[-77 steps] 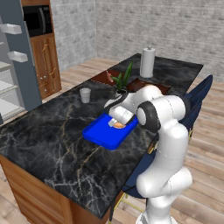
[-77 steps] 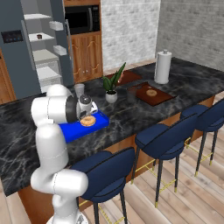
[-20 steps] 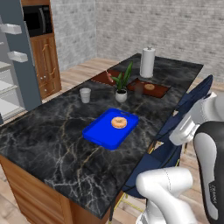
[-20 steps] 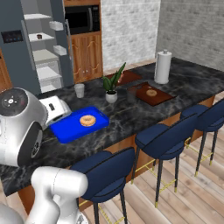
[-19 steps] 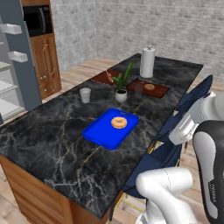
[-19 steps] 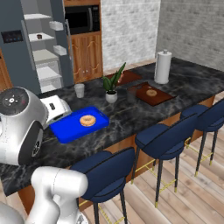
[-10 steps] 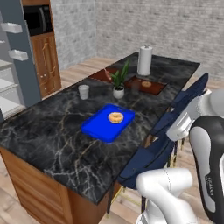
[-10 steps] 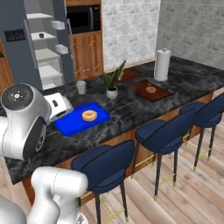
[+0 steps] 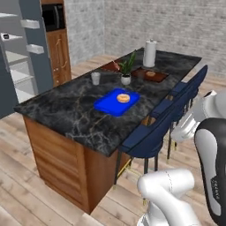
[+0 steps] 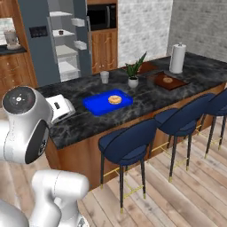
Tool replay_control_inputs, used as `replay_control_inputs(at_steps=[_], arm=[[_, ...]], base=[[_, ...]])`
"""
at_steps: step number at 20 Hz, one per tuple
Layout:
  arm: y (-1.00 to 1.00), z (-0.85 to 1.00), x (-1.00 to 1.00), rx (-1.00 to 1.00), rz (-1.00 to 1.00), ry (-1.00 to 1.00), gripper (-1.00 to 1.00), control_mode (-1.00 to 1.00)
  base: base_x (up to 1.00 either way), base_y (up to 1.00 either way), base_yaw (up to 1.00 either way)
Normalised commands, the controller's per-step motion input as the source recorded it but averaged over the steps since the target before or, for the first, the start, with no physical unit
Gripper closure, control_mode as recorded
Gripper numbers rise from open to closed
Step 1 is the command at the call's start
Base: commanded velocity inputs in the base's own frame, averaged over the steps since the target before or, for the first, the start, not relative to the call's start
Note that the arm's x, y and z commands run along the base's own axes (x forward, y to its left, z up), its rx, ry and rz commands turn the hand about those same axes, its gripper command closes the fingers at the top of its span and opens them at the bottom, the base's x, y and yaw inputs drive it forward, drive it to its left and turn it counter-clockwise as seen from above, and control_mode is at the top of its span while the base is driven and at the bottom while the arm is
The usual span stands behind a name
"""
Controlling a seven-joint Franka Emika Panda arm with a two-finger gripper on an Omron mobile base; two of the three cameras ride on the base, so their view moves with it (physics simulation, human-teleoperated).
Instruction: Take the donut and cupcake from the fridge and place them on the empty tray on the dining counter.
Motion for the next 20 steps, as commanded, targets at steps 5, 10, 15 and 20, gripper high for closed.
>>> replay_control_inputs(at_steps=[5,10,15,20], arm=[[0.0,0.0,0.0,0.0,0.0,0.0,-1.0,1.0],[0.0,0.0,0.0,0.0,0.0,0.0,-1.0,1.0],[0.0,0.0,0.0,0.0,0.0,0.0,-1.0,1.0],[0.0,0.0,0.0,0.0,0.0,0.0,-1.0,1.0]], base=[[0.0,1.0,0.03],[0.03,1.0,0.0],[0.2,1.0,0.0],[0.57,1.0,0.02]])
